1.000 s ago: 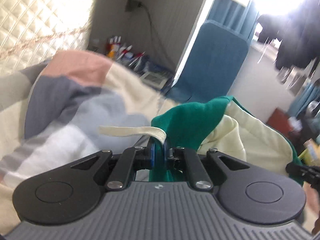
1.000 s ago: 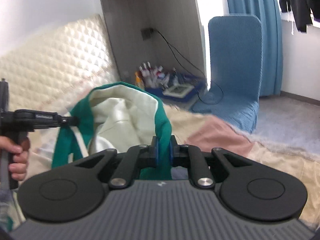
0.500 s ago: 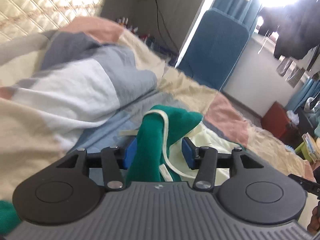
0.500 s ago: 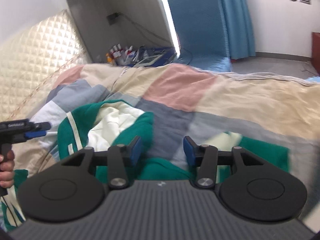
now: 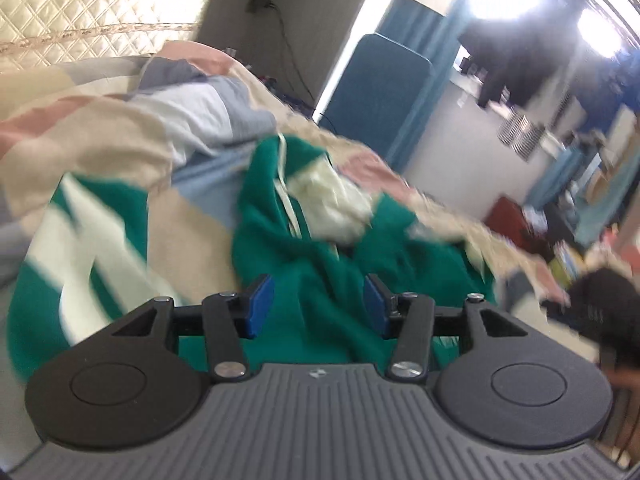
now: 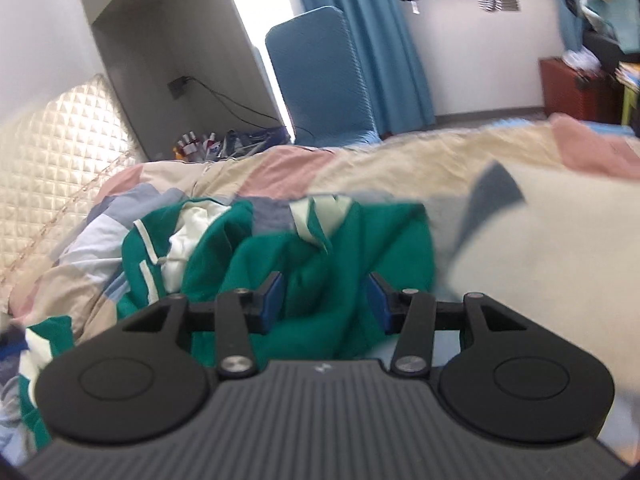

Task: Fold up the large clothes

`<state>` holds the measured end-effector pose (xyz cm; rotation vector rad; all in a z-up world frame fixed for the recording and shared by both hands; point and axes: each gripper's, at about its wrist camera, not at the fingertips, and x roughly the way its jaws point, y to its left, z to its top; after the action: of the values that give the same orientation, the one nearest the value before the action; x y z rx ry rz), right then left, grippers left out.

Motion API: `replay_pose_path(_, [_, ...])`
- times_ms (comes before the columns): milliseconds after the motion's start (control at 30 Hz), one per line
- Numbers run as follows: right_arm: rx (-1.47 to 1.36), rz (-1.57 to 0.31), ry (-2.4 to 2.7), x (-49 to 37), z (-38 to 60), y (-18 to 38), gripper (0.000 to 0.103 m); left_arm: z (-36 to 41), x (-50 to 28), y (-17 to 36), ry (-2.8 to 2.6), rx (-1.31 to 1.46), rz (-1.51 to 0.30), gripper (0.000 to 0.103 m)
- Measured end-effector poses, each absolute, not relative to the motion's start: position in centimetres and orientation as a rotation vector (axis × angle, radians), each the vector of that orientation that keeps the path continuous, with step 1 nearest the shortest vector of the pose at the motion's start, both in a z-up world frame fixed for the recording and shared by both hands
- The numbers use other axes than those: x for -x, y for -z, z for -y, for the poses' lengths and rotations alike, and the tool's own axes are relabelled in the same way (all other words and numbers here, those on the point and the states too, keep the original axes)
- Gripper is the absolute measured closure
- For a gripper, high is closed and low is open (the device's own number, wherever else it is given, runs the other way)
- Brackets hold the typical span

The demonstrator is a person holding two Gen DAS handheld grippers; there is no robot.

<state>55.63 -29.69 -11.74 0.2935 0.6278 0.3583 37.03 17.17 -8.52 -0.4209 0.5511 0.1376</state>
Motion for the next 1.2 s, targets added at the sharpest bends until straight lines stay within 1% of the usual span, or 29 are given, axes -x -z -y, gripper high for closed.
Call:
replay_pose_path(167, [-0.337, -0.658, -0.324, -54.1, 31.1, 13.8, 0.054, -13.0, -31.4, 11.9, -0.097, 0.401, -0.603, 0.047])
replay_pose_path(267, [-0.372, -0.684, -0.309, -55.2, 31.5, 15.5, 0.035, -11.5, -30.3, 14.3, -0.101, 0.421, -0.630, 0.047])
replay_pose_path(467, [-0.449, -0.713, -0.297, -59.4, 31.4, 20.2, 0.035, -9.9, -31.7, 18.0, -0.137, 0.359, -0.657, 0.047])
replay_pose_path(633, [-0.489, -0.692, -0.295, -62.6, 30.3, 23.6, 0.037, -11.0, -33.1, 19.5, -0.140, 0.368, -0.681, 0.047])
replay_pose_path(667, [-0.489, -0.676, -0.297, -63.0, 30.1, 23.8, 0.038, -11.4, -33.3, 19.8, -0.142, 0.387, -0.688, 0.047])
replay_pose_path(733, [-0.503, -0.656, -0.299, -64.0, 29.7, 24.2, 0.046, -12.4, -33.8, 20.1, -0.130, 0.429, -0.700, 0.047])
replay_pose_path(767, [-0.510, -0.655, -0.302, -64.5, 29.6, 24.3, 0.057, -12.5, -33.8, 20.2, -0.127, 0.433, -0.701, 0.047])
replay_pose_path(800, [-0.505, -0.648, -0.297, -64.8, 29.4, 24.2, 0.066, -12.6, -33.9, 20.3, -0.125, 0.429, -0.700, 0.047])
replay_pose_path(833, [-0.489, -0.635, -0.292, -64.8, 29.1, 24.0, 0.071, -12.5, -33.9, 20.3, -0.124, 0.427, -0.697, 0.047])
replay_pose_path(867, [-0.465, -0.619, -0.290, -64.7, 28.8, 23.7, 0.080, -12.5, -33.9, 20.3, -0.123, 0.430, -0.696, 0.047])
replay_pose_path(900, [-0.433, -0.604, -0.285, -64.5, 28.4, 23.2, 0.083, -12.6, -33.9, 20.4, -0.121, 0.432, -0.695, 0.047])
replay_pose_path(967, [-0.367, -0.580, -0.269, -63.5, 27.7, 22.0, 0.085, -12.6, -33.9, 20.4, -0.118, 0.432, -0.691, 0.047])
replay_pose_path(1200, [-0.250, -0.472, -0.174, -58.2, 30.0, 16.0, 0.087, -13.1, -32.5, 19.8, -0.127, 0.463, -0.655, 0.047])
